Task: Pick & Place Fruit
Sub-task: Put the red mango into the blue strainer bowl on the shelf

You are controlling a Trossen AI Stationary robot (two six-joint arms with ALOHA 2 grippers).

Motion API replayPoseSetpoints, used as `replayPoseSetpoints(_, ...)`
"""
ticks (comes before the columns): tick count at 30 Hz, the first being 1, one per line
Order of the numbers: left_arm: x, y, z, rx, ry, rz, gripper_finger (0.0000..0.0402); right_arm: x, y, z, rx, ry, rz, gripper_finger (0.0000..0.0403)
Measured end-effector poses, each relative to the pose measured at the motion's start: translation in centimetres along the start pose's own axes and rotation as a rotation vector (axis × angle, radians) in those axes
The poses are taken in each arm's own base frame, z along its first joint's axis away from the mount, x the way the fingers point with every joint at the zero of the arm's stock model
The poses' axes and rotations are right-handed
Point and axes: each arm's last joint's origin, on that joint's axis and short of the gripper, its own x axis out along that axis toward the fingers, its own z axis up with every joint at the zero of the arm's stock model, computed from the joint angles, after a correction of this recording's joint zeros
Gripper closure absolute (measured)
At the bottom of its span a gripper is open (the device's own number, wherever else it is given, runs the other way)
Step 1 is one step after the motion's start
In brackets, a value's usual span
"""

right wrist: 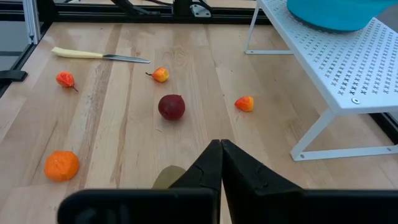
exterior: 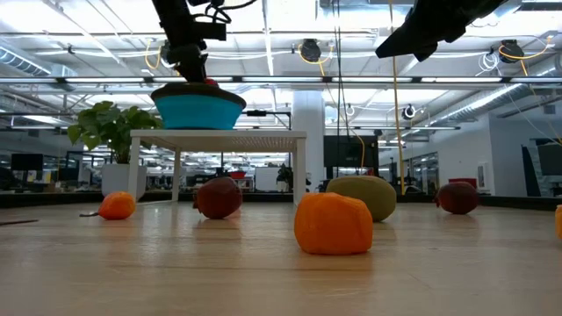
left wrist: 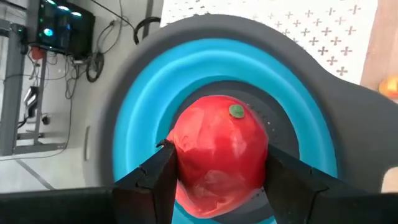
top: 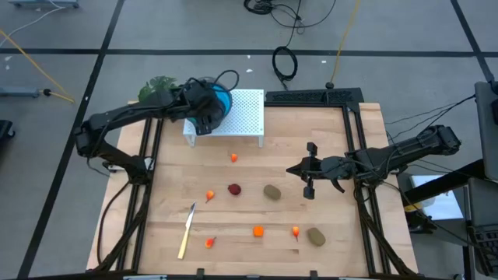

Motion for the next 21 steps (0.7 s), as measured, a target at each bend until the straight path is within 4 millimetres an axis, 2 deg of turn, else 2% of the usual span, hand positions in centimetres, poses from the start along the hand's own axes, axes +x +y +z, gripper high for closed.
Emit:
replayPoseSetpoints(13, 0.08, -0.02, 0.0, 0.009, 0.003, -0.003, 0.0209, 0.01, 0.0, 0.0, 0.0, 0.0, 0.0, 0.0403)
replayPoseSetpoints(21, 0.08, -0.07, 0.02, 0.008, -0.004, -0.017, 0.0166, 0.0, 0.0, 0.0, 0.0, 0.0, 0.0, 0.0403)
